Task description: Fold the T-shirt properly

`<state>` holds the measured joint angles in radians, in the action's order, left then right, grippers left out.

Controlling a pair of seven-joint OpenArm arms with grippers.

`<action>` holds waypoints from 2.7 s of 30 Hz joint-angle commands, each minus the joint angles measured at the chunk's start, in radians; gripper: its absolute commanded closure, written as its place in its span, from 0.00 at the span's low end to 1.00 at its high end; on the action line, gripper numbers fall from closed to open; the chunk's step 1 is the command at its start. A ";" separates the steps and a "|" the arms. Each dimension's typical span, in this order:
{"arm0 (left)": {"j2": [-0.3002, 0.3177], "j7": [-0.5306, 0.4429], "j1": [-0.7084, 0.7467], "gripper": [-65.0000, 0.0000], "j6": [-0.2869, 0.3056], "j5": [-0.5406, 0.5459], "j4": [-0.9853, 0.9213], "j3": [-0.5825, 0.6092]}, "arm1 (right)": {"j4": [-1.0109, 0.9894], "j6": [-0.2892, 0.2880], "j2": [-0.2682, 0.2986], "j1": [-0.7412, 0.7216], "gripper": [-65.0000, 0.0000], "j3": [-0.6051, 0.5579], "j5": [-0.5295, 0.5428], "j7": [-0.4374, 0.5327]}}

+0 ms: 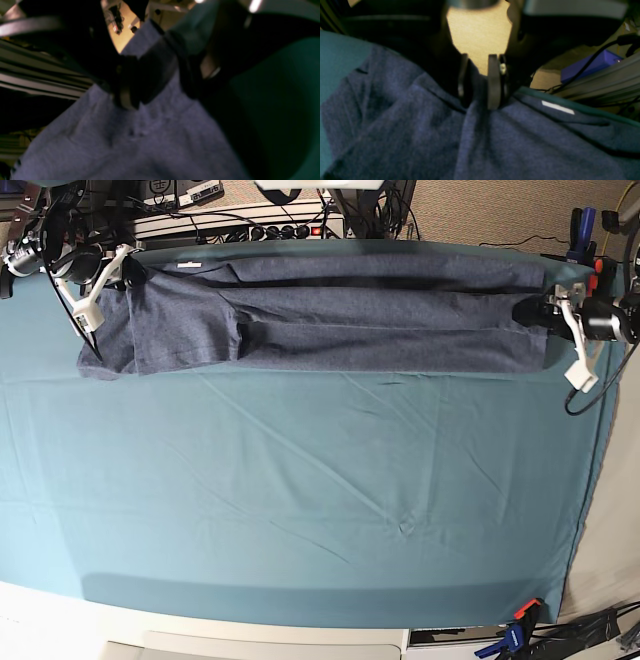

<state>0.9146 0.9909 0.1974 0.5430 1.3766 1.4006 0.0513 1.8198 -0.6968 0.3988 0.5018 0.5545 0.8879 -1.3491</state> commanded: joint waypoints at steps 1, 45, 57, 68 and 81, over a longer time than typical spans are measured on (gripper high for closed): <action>0.019 0.024 0.000 0.58 -0.003 -0.013 0.016 0.000 | 0.016 -0.001 0.019 0.002 0.80 0.010 0.013 0.018; -0.182 -0.163 0.060 1.00 -0.053 -0.351 0.731 0.000 | 0.016 -0.001 -0.021 0.002 0.80 0.010 0.012 0.039; -0.390 -0.240 0.057 1.00 -0.054 -0.472 0.723 0.060 | 0.016 -0.001 -0.025 0.000 0.80 0.010 0.012 0.040; -0.502 -0.274 -0.021 1.00 -0.080 -0.570 0.622 0.272 | 0.016 -0.001 -0.024 -0.001 0.80 0.010 0.012 0.044; -0.593 -0.273 -0.100 1.00 -0.079 -0.570 0.475 0.378 | 0.016 -0.001 -0.024 -0.001 0.80 0.010 0.012 0.049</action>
<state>0.3237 0.7429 0.1055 0.4553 0.7853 1.8591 0.4316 1.8198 -0.6968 0.3573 0.5014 0.5556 0.8875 -1.3193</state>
